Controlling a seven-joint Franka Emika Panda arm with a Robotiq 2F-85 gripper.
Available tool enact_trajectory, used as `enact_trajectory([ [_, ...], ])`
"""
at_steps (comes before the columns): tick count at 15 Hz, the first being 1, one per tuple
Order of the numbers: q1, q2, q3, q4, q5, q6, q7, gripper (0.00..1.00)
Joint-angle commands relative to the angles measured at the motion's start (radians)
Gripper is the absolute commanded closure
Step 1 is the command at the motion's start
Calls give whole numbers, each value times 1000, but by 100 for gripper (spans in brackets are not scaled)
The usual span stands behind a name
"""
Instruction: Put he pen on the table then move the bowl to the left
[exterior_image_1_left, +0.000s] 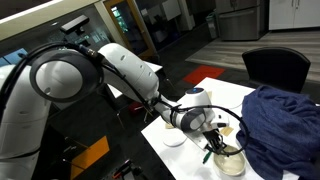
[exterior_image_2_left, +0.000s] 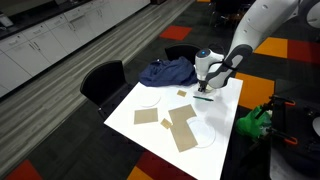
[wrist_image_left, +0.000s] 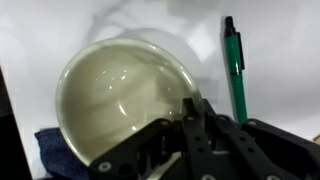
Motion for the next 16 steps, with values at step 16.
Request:
enact_trajectory([
  [16,136,44,12,174,-13,-178,1,97],
])
